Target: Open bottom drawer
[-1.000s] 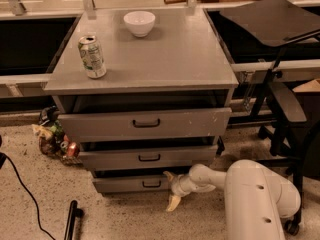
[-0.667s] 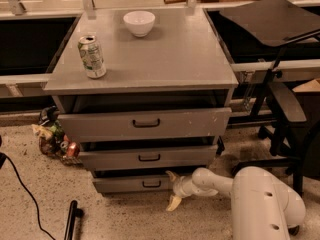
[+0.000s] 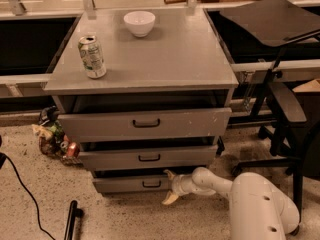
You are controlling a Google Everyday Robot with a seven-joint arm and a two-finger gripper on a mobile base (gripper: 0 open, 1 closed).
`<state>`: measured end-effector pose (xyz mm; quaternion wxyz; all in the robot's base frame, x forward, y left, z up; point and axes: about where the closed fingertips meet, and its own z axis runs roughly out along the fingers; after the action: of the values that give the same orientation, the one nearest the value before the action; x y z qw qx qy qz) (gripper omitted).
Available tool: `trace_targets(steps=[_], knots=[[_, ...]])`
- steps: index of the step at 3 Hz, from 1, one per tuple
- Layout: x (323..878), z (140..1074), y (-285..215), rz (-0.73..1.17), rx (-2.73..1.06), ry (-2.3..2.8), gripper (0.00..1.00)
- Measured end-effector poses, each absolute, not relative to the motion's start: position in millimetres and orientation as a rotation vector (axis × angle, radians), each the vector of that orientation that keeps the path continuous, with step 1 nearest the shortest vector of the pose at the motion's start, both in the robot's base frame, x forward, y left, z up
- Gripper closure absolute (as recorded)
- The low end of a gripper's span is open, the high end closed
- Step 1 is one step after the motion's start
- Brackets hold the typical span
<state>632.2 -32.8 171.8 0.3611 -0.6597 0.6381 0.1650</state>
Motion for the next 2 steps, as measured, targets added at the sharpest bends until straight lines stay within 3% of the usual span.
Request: trace_targets(steps=[2], knots=[[592.3, 193.2, -21.9, 0.499, -1.739, 1.6, 0.66]])
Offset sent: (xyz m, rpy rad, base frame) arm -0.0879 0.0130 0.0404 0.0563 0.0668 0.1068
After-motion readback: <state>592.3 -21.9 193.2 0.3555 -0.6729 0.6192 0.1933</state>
